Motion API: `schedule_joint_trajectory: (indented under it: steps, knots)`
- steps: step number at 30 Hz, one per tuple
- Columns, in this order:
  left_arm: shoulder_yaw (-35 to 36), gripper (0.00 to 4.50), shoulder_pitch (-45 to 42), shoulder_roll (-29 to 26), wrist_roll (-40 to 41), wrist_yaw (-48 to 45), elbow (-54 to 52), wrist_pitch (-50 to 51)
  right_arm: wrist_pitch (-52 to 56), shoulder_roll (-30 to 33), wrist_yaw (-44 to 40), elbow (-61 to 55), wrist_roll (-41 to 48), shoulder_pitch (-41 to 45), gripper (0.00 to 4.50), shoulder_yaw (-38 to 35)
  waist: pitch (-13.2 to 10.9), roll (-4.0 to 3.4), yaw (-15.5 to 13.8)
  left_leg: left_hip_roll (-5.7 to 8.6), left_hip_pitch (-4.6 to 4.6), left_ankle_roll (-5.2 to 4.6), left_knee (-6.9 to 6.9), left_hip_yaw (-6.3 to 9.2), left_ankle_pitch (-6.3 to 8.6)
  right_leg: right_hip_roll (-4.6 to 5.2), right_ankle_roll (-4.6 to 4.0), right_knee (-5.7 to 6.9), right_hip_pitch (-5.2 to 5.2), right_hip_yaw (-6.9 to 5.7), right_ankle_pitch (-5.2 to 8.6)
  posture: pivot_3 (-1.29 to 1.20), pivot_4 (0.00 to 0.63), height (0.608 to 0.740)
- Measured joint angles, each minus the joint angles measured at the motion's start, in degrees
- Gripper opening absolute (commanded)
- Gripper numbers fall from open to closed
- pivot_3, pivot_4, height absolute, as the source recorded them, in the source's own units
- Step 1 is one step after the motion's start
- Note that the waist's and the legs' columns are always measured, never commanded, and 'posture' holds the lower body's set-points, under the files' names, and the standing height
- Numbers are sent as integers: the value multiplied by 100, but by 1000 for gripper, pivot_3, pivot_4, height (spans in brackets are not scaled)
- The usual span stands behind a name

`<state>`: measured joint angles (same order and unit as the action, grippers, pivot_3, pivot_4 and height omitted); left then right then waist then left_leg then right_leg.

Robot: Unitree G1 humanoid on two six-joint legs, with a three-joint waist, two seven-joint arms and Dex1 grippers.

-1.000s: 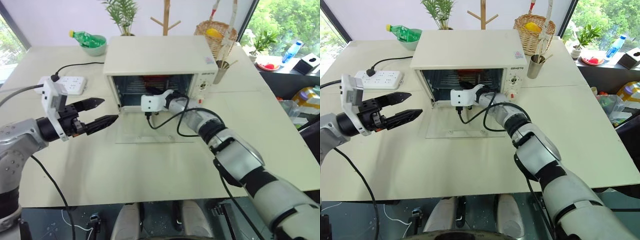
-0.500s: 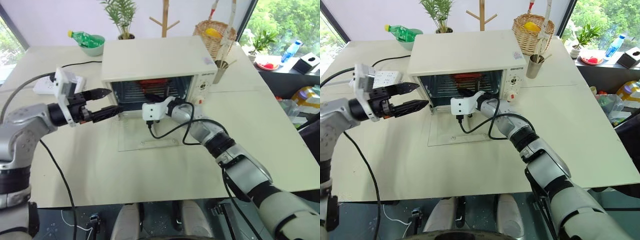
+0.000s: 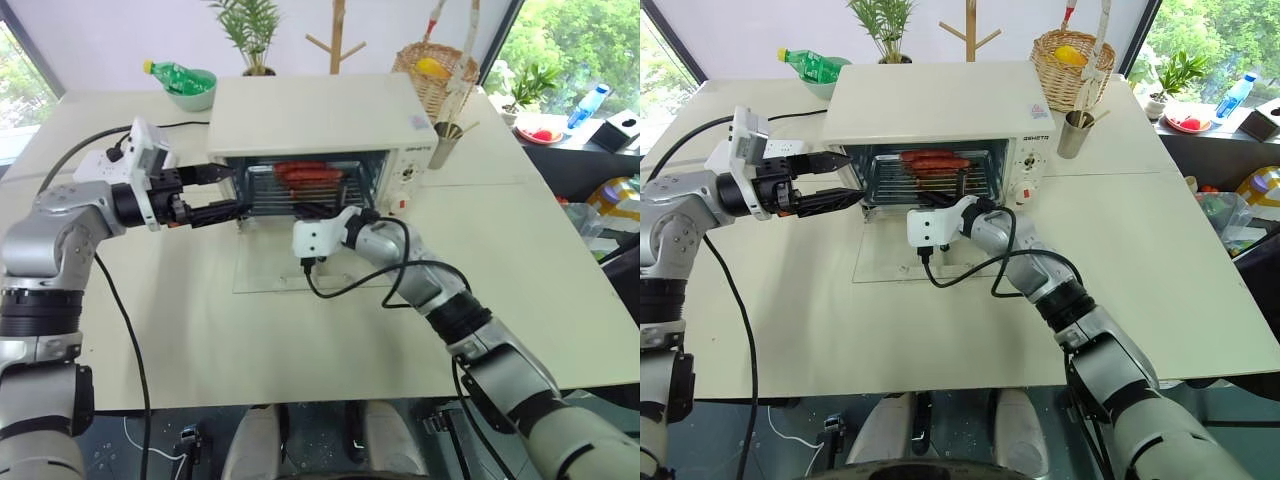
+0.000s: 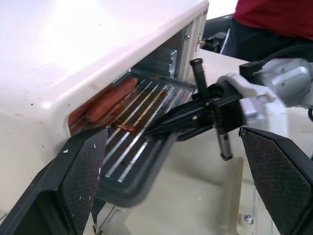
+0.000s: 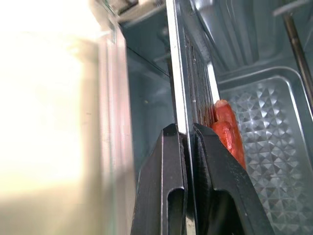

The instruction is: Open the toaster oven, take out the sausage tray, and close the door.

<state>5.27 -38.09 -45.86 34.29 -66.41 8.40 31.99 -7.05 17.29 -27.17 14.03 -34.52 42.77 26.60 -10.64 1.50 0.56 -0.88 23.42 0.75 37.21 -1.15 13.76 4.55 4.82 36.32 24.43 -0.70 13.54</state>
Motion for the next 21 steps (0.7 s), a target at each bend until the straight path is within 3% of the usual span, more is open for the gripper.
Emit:
schedule_joint_trajectory:
  steps: [11, 21]
  knots:
    - [-11, 4500, -30, 28, -134, -131, 27, 9, 117, 482, -638, -1828, 237, -1090, 49, -160, -1, 2, -4, 2, 1, 0, 0, 1, 0, 0, 1, -1, 0, 0, 1, 0, 150, 740]
    - [-18, 4500, -63, 32, -182, -306, 72, 139, -676, 1157, -644, -2370, 580, -1759, 49, -338, -2, 3, 10, 1, 1, 0, 1, 0, 0, 0, 2, -2, 0, 0, 2, 0, 150, 740]
